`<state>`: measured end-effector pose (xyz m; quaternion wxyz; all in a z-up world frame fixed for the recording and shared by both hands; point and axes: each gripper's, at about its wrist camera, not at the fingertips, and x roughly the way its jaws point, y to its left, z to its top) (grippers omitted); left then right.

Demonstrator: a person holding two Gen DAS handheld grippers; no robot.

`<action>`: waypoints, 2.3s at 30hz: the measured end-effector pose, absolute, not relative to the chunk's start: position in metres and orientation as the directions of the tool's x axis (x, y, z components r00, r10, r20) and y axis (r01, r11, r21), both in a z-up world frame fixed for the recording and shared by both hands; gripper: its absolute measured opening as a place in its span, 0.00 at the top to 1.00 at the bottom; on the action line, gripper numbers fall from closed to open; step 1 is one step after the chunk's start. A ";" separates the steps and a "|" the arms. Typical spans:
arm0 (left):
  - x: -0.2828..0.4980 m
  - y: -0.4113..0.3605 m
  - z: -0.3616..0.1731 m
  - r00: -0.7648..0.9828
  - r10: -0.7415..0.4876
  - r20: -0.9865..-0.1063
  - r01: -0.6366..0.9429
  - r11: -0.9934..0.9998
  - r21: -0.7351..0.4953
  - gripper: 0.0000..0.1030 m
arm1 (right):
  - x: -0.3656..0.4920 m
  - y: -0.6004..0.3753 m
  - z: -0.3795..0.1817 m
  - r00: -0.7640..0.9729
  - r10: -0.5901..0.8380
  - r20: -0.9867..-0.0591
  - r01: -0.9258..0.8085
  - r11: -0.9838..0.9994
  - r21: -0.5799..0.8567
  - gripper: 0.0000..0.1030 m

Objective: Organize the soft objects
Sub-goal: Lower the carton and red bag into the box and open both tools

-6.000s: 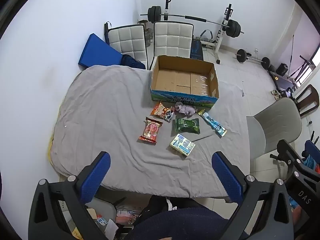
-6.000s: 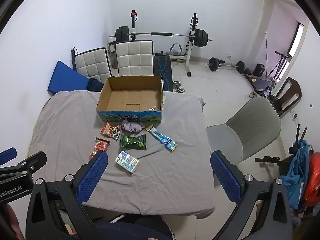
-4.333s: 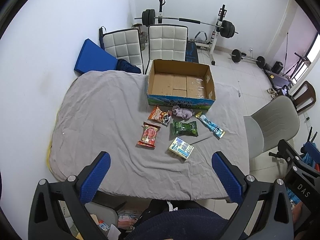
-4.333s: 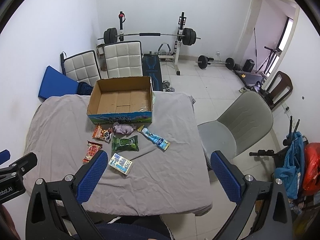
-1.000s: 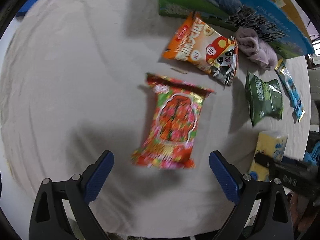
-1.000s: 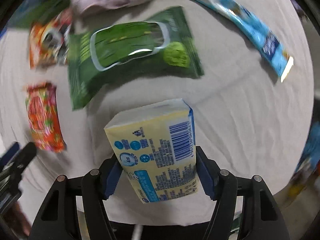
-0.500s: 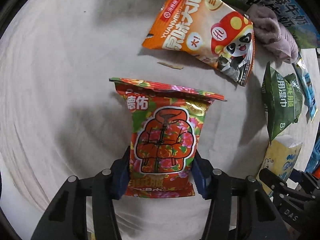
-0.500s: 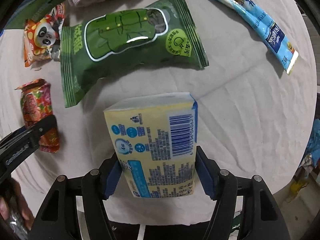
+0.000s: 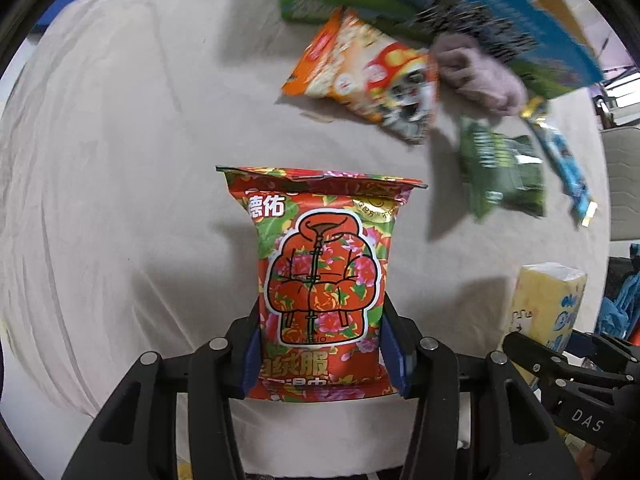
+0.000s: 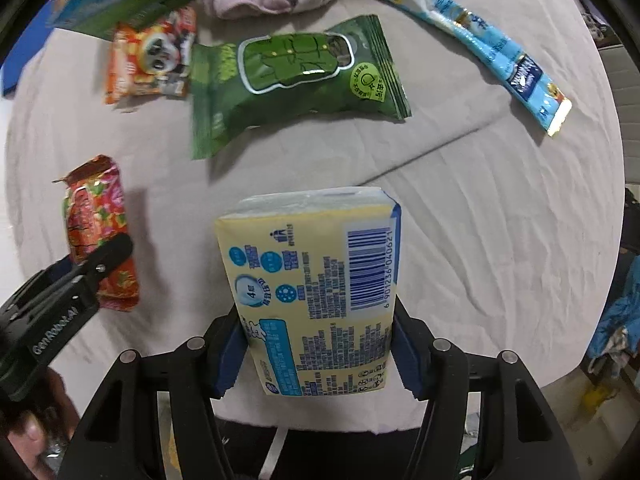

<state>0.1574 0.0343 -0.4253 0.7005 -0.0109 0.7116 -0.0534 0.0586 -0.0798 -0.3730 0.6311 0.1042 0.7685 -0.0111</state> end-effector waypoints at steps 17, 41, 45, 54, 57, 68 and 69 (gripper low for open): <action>0.238 -0.040 -0.221 0.299 -0.257 -0.919 0.191 0.960 -0.206 0.55 | 0.142 -0.174 -0.211 0.114 0.331 -0.937 0.117 0.932 0.343 0.37; 0.504 -0.063 -0.353 -0.049 -0.307 -0.950 0.017 0.951 -0.308 0.55 | 0.432 -0.175 -0.325 0.039 0.167 -0.985 0.064 0.983 0.170 0.37; 0.514 -0.067 -0.367 -0.098 -0.310 -0.946 0.032 0.949 -0.314 0.55 | 0.456 -0.169 -0.354 0.002 0.160 -0.987 0.070 0.985 0.160 0.37; 0.513 -0.077 -0.379 -0.147 -0.286 -0.947 0.043 0.955 -0.295 0.55 | 0.470 -0.161 -0.379 -0.032 0.118 -0.992 0.061 0.991 0.116 0.36; 0.514 -0.086 -0.376 -0.150 -0.273 -0.950 0.064 0.956 -0.285 0.55 | 0.472 -0.158 -0.382 -0.037 0.103 -0.994 0.055 0.993 0.101 0.36; 0.497 -0.097 -0.332 -0.100 -0.177 -0.979 0.118 0.975 -0.188 0.39 | 0.458 -0.149 -0.376 -0.079 0.084 -0.993 0.038 0.996 0.082 0.19; 0.494 -0.093 -0.330 -0.090 -0.172 -0.981 0.119 0.976 -0.182 0.38 | 0.456 -0.148 -0.375 -0.081 0.083 -0.993 0.037 0.996 0.080 0.19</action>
